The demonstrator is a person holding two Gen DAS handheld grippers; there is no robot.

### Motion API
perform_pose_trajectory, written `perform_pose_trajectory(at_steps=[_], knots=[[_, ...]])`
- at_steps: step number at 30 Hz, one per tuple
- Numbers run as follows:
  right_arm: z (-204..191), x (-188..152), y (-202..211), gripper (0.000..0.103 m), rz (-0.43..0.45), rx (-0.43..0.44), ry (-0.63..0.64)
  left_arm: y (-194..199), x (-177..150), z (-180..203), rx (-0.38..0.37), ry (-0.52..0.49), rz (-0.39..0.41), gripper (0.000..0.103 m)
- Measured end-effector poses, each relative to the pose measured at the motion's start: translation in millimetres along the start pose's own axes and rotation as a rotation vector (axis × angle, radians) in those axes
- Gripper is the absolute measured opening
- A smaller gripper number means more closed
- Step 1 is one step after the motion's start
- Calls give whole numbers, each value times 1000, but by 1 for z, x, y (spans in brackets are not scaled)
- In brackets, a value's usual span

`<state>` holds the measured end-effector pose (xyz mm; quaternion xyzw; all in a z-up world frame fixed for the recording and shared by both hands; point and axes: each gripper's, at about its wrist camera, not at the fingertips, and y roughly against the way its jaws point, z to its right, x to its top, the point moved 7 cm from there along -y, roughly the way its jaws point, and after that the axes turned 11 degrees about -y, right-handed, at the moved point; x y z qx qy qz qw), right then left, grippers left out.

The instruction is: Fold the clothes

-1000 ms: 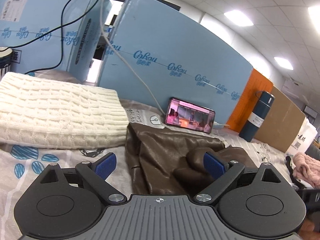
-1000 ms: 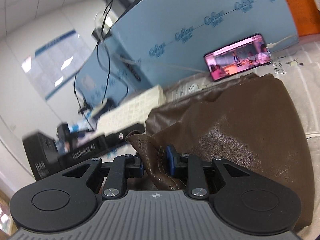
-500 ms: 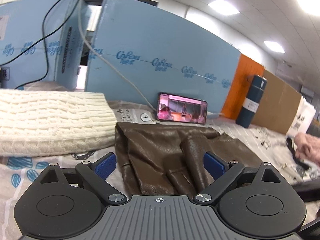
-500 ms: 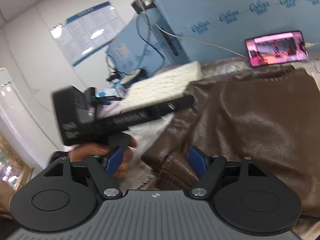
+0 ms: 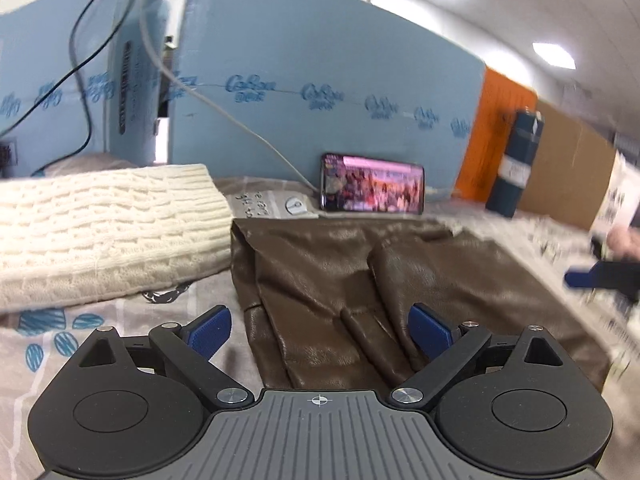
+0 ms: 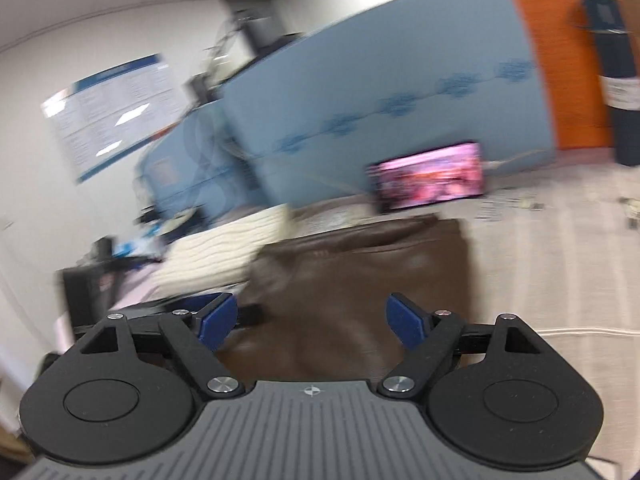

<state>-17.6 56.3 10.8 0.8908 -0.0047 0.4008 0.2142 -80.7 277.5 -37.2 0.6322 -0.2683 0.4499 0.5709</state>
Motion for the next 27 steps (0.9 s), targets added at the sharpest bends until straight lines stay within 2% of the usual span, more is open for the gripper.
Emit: perform_pose_trajectory(at_steps=[4,8,13,17,22,25,27], knots=[[37,1,-11,81,-7,-95,-98,-2,-2,-20,-92,212,-17,97],[56,-4,-17,82,-41,-93,-190,-8,-10,-27,-150,322,-77,98],[55,-8,-25,89,-70,-78,-203,-9,-12,-17,-182,306,-88,102],[50,-10,-35,95,-100,-85,-197,-11,-12,-6,-241,302,-90,103],[59,-6,-35,91,-86,-105,-224,-11,-12,-4,-286,336,-84,103],[65,-4,-33,91,-87,-89,-261,-13,-11,1,-285,306,-92,103],[61,-6,-35,92,-91,-95,-239,-14,-11,6,-288,283,-93,103]])
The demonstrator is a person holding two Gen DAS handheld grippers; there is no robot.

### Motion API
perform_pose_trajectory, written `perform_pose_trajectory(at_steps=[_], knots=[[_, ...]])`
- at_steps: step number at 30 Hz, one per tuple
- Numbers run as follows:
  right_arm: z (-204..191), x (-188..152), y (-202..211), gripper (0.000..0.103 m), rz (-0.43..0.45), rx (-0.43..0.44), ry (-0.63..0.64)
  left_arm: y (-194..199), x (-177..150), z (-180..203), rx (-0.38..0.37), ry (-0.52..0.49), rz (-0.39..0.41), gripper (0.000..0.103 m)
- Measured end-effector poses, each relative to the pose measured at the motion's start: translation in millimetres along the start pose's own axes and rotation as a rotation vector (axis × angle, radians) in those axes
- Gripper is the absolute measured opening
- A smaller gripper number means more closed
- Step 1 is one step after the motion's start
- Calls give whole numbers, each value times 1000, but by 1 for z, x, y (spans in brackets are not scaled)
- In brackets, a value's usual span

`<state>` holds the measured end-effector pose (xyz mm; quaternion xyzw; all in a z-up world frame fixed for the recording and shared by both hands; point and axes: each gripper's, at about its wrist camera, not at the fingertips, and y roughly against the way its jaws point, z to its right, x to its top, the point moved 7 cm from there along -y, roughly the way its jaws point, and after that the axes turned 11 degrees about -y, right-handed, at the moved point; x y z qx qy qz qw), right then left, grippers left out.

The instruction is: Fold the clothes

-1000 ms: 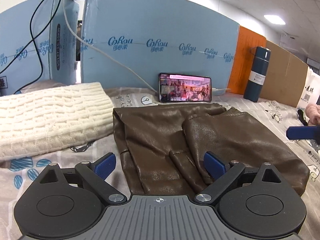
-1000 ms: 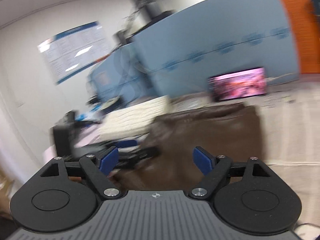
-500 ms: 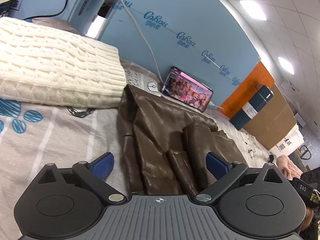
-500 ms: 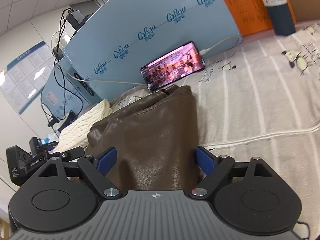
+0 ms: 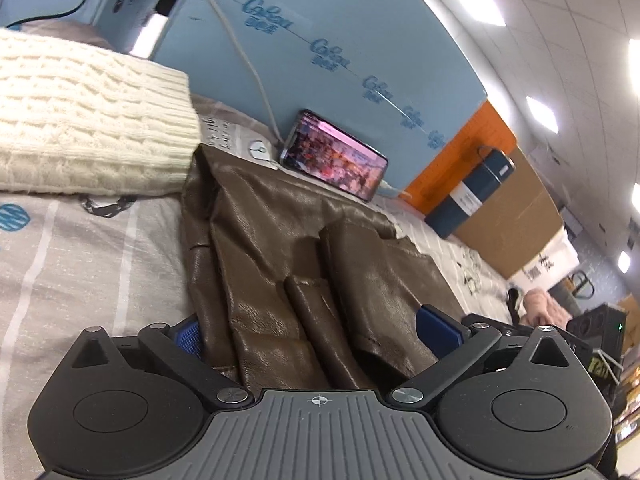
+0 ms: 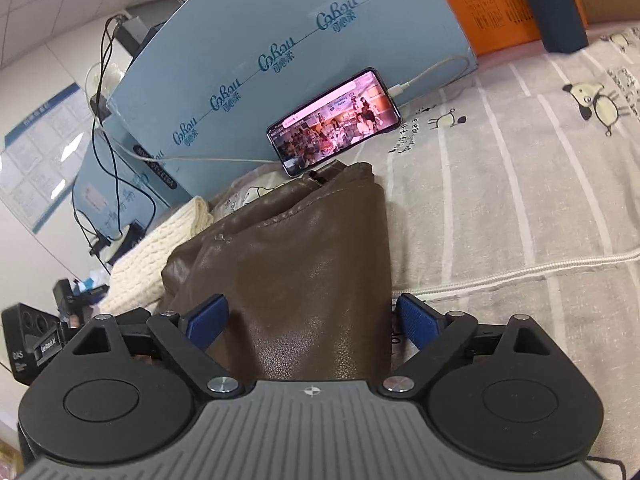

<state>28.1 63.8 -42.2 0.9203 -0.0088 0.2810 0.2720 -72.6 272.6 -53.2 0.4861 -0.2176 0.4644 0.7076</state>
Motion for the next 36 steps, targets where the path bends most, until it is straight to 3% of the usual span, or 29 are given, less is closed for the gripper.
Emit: perform_pose_trajectory(at_steps=[4,6,8,9,11,16,17,24,36], knots=[[-4,-5,-3,91,-5,19,7,-4,-2,10,-3,-49,-1,102],[-4,-6,-2,79,-4,22,-4,-6,-4,16,14,-86,3,100],[0,-4,0,60,8,1,-22,-6,-5,21,76,-142,15,86],[2,-3,2,55,14,-8,-31,-5,-6,23,102,-166,25,80],[4,-1,7,40,27,-11,-44,-3,-5,28,115,-208,49,45],[0,3,23,21,62,24,-40,4,-1,45,115,-262,95,27],[-1,4,27,17,70,32,-38,7,1,49,106,-262,105,26],[2,15,78,15,162,91,-43,6,15,104,44,-343,174,24],[65,47,221,15,500,41,-93,-66,48,247,-187,-513,202,25]])
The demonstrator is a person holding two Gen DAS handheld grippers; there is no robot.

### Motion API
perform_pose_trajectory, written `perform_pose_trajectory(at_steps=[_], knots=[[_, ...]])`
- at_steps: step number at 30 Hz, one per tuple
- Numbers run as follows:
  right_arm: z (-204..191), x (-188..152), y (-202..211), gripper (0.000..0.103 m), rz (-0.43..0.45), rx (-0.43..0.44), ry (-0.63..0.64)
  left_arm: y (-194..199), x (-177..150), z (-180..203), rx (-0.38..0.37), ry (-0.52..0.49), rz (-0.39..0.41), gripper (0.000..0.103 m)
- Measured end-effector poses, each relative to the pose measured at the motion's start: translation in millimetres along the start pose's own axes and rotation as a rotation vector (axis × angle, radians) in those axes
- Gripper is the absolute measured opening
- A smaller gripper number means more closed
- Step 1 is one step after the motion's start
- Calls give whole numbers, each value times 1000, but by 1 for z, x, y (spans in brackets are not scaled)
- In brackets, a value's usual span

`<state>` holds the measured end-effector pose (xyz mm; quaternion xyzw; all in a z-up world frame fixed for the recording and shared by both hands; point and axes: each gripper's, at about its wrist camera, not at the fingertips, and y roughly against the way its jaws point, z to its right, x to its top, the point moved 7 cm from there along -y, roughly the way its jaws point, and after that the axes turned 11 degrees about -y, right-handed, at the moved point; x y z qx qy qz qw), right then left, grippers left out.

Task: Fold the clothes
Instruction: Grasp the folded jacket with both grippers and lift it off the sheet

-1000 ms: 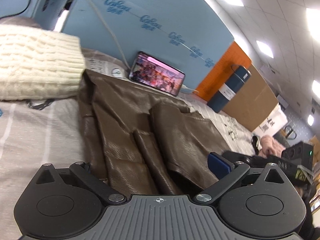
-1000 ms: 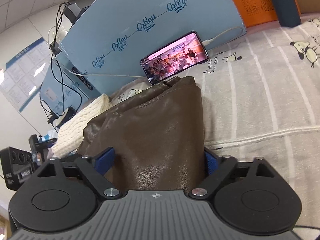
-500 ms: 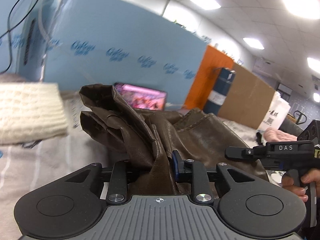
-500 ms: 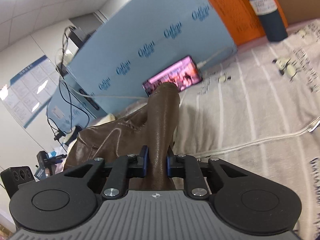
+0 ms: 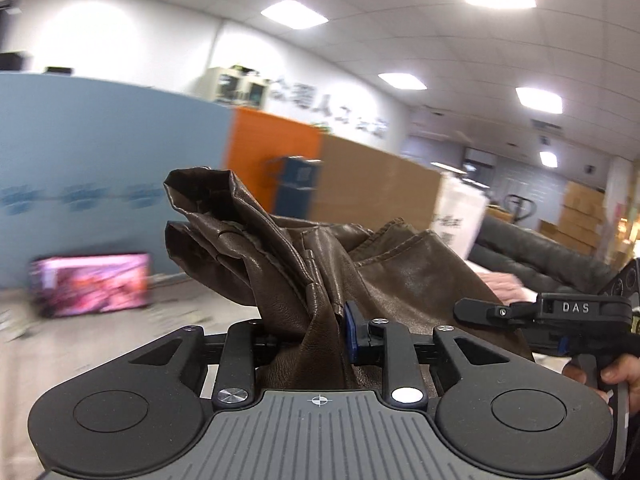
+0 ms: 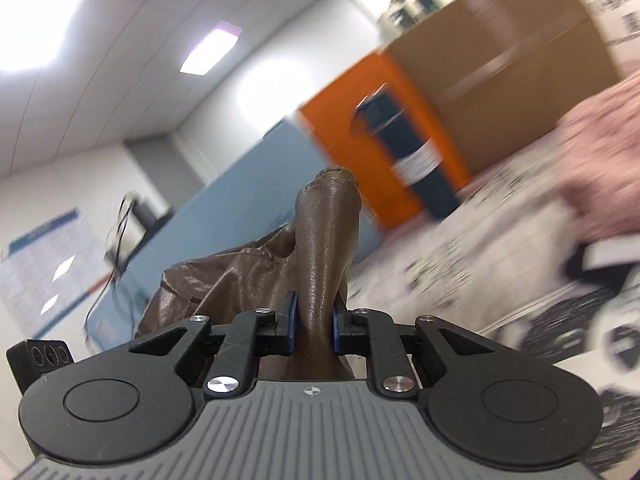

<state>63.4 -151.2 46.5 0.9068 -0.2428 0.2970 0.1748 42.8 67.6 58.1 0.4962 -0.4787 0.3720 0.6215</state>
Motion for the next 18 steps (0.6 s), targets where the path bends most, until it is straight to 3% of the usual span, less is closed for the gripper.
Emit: perform_pose_trajectory(at_steps=[11,18], knots=[[75,87,94,15,336,-163,19,-135,46,98,-233,4,49,25],[133,132,106,15,434,-339,29,-215,44,141,-300,67,24,24]])
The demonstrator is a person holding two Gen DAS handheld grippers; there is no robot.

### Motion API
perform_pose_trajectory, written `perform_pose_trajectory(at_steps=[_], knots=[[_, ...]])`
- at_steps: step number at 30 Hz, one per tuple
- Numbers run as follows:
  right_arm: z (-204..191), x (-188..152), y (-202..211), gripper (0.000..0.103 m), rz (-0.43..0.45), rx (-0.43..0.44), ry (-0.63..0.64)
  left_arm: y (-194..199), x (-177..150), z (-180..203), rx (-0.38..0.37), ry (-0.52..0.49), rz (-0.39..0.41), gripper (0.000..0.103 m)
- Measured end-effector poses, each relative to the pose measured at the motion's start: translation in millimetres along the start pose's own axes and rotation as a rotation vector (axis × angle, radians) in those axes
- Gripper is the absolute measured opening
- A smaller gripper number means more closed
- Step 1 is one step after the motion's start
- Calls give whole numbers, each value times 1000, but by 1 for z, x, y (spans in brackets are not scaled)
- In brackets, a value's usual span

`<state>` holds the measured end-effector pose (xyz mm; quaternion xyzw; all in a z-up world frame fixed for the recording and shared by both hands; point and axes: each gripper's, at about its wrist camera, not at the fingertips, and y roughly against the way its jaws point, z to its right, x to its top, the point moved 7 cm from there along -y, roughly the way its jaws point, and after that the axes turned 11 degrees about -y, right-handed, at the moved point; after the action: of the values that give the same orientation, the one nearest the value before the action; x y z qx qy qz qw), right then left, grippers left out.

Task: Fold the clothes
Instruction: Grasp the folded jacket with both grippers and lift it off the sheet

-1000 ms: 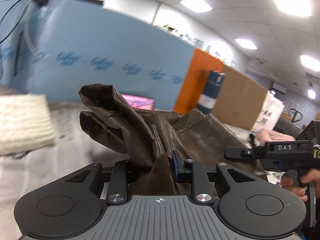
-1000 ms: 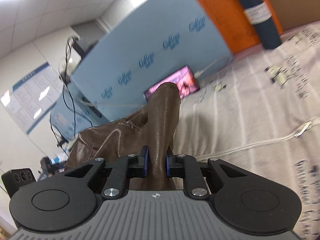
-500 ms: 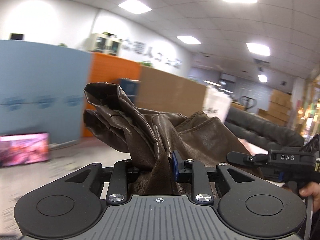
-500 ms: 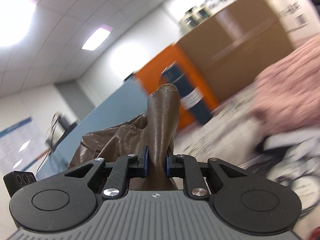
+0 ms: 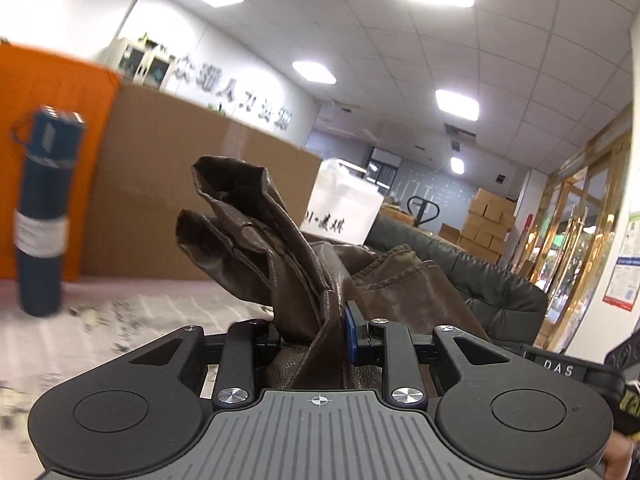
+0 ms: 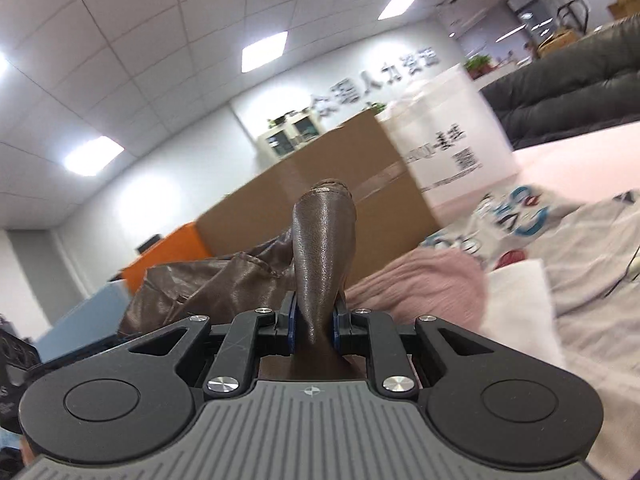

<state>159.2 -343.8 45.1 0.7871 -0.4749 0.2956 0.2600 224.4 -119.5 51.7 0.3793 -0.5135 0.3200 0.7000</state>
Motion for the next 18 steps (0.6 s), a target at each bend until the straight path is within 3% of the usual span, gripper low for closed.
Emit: perform_pose_trajectory(at_steps=[5,9,12,17,18], knots=[[39,5,-28,15,20,-122,52,-34,-18,-5,40,11,-62,25],[51,3,-40,18,22,-159,75,-37,-26,-14,53,13,-82,29],[55,-1,-45,24,24,-199,96,-41,-26,-13,82,-2,-92,40],[48,-1,-43,38,38,-259,145,-30,-21,-18,180,1,-81,70],[45,0,-40,40,52,-276,150,-26,-19,-21,192,11,-77,71]])
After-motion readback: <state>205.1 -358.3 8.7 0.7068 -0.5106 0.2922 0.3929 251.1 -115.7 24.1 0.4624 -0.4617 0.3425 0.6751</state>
